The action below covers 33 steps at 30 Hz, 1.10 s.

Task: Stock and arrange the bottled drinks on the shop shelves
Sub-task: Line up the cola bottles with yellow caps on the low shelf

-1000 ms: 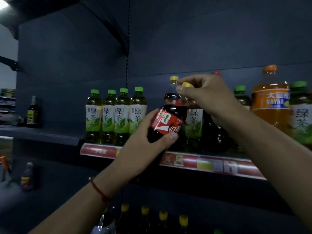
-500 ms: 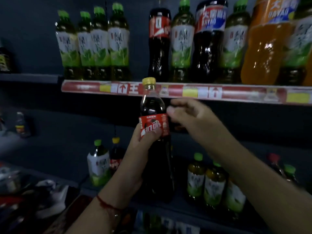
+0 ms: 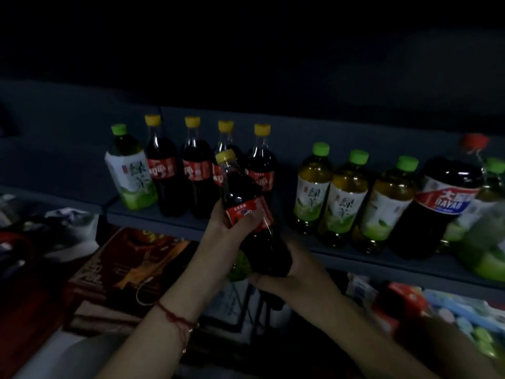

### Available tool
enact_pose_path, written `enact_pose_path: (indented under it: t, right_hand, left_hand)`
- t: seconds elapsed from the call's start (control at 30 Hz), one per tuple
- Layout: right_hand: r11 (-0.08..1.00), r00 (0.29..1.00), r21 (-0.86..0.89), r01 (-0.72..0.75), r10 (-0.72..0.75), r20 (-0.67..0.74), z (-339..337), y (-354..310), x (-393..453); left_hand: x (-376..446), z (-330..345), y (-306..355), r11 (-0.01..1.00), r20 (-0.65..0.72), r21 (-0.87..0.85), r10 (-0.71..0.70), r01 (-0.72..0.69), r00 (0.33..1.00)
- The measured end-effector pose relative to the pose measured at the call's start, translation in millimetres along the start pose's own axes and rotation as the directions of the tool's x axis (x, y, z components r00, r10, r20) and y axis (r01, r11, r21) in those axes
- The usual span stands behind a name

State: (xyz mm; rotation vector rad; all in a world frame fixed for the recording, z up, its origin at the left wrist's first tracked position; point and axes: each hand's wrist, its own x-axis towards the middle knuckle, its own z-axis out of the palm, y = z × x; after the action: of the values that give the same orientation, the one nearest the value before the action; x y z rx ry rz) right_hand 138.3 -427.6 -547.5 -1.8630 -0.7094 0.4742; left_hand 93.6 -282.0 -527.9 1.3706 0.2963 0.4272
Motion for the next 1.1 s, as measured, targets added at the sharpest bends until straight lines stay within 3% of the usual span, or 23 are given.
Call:
enact_pose_path:
  t: [0.27,0.47,0.6,0.7,0.77,0.83,0.87,0.93,1.0,1.1]
  right_hand:
    - [0.994,0.992,-0.080,-0.073,0.064,-0.108,6,51,-12]
    - [0.990,0.987,-0.090,-0.107,0.095,-0.130,0,62,-17]
    - [0.992,0.984,-0.105,-0.071,0.052,-0.171,-13,67,-20]
    - [0.998,0.973,0.027,-0.065,0.070,-0.221,-28,73,-20]
    - [0.987,0.965,0.143,-0.068,0.101,-0.240,-38,71,-23]
    - [0.967,0.960,0.248,-0.065,0.128,-0.248,-47,69,-26]
    - [0.955,0.958,0.289,-0.064,0.140,-0.251,-52,69,-27]
    - [0.936,0.953,0.347,-0.058,0.156,-0.261,-59,70,-28]
    - [0.921,0.945,0.387,-0.048,0.167,-0.280,-64,71,-29]
    - [0.895,0.937,0.445,-0.025,0.177,-0.302,-70,73,-30]
  left_hand:
    - [-5,-10,-31,0.971,0.054,0.237,-0.025,0.011,0.998]
    - [-9,2,-42,0.965,0.035,0.260,-0.005,-0.004,0.999]
    - [-13,24,-31,0.934,0.097,0.348,0.050,-0.080,0.994]
    - [-10,45,-10,0.950,0.173,0.292,0.064,-0.113,0.983]
    - [3,55,2,0.932,0.145,0.328,0.112,-0.155,0.983]
    - [21,64,12,0.832,0.131,0.491,0.224,-0.259,0.966]
    - [32,69,16,0.728,0.167,0.600,0.292,-0.332,0.942]
    - [55,79,19,0.381,0.314,0.802,0.387,-0.461,0.867]
    - [77,91,20,0.047,0.418,0.878,0.410,-0.477,0.811]
    - [102,107,14,-0.165,0.439,0.898,0.389,-0.408,0.810]
